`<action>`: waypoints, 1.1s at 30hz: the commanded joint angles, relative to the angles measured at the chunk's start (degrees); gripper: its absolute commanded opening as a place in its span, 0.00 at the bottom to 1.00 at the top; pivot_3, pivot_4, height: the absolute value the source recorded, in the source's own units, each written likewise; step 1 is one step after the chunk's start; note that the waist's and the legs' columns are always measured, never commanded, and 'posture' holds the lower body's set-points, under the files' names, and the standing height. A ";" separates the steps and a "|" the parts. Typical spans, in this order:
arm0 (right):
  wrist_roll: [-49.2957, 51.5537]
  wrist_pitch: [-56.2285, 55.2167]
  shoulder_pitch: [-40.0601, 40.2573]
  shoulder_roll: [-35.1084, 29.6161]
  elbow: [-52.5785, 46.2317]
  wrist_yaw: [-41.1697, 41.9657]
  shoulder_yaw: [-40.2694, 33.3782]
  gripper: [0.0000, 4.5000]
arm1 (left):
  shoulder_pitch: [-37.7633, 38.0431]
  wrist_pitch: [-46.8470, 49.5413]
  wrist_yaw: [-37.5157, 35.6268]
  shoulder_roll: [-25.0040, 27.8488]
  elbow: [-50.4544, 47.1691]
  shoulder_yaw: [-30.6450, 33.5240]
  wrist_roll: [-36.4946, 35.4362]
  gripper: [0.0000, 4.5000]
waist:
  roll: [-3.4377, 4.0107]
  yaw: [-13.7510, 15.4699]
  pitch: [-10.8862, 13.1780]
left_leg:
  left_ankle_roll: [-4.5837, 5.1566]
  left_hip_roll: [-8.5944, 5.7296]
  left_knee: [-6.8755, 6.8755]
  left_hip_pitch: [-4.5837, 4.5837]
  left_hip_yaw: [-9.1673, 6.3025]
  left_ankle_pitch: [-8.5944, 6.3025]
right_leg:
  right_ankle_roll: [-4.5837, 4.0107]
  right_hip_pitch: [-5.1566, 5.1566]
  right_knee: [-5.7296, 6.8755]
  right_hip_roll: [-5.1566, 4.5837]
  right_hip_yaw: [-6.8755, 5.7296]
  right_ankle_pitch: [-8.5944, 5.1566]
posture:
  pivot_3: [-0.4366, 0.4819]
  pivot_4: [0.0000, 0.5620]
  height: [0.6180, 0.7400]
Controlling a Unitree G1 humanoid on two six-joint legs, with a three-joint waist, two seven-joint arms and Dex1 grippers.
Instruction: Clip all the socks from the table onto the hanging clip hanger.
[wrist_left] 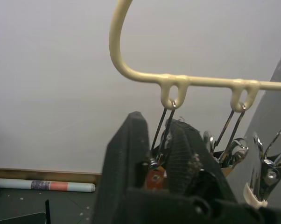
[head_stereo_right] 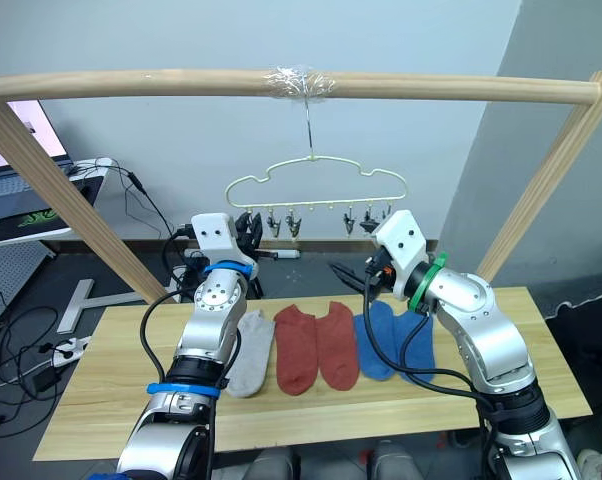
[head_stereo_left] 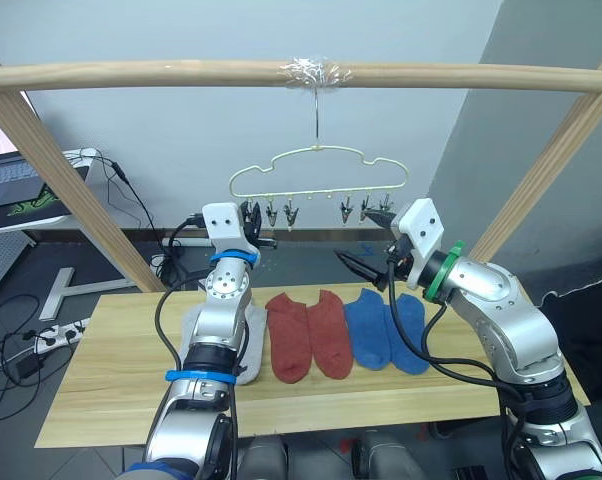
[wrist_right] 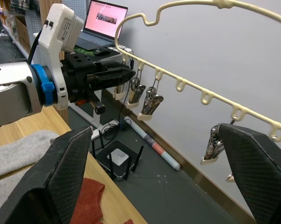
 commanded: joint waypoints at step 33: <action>0.84 -0.16 -1.87 -0.28 -1.94 0.12 -1.40 1.00 | 0.06 -0.36 -2.11 0.24 -3.19 0.20 -0.98 0.64 | -0.12 0.02 0.99 | 0.00 0.00 -0.01 -0.06 -0.04 0.00 | 0.02 -0.03 -0.02 -0.01 -0.03 -0.01 | 0.59 0.26 1.00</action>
